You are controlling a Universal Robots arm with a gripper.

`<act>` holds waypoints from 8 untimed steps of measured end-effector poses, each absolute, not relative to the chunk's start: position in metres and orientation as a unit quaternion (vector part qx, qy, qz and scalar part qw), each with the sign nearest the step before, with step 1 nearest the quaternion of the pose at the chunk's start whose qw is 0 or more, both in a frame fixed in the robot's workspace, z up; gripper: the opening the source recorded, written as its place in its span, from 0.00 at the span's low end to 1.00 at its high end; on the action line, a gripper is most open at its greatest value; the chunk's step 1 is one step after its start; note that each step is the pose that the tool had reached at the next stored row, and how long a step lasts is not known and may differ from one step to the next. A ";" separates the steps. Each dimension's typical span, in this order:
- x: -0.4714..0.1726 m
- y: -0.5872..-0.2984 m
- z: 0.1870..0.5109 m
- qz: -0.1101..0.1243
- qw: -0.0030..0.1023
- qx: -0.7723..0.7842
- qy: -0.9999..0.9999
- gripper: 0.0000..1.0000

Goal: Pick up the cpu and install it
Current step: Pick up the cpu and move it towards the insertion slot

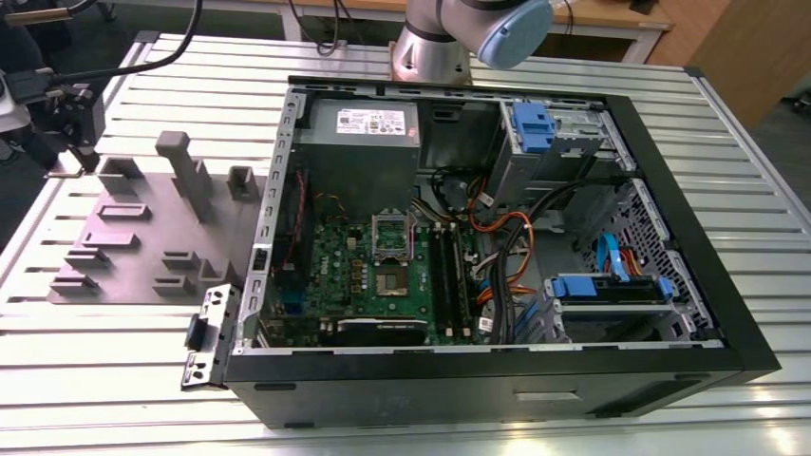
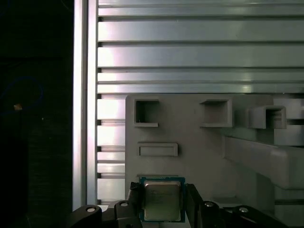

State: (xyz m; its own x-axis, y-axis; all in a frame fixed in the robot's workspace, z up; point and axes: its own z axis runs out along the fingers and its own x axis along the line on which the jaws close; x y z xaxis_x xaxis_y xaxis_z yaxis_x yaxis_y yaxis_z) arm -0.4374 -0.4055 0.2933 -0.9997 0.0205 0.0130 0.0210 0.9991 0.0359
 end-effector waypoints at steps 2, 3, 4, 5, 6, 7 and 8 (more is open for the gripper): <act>-0.437 -0.406 0.294 -0.018 0.006 -0.010 -1.000 0.47; -0.437 -0.406 0.295 -0.018 0.006 -0.010 -1.000 0.47; -0.437 -0.406 0.297 -0.018 0.006 -0.010 -1.000 0.47; -0.437 -0.406 0.299 -0.018 0.006 -0.010 -1.000 0.47; -0.437 -0.406 0.301 -0.018 0.006 -0.010 -1.000 0.47; -0.437 -0.406 0.304 -0.018 0.006 -0.010 -1.000 0.47; -0.437 -0.406 0.306 -0.018 0.006 -0.010 -1.000 0.47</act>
State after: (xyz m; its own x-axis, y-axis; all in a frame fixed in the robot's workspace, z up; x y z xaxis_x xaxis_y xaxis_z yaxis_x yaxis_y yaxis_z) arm -0.4374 -0.4055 0.3062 -0.9997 0.0205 0.0130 0.0210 0.9991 0.0360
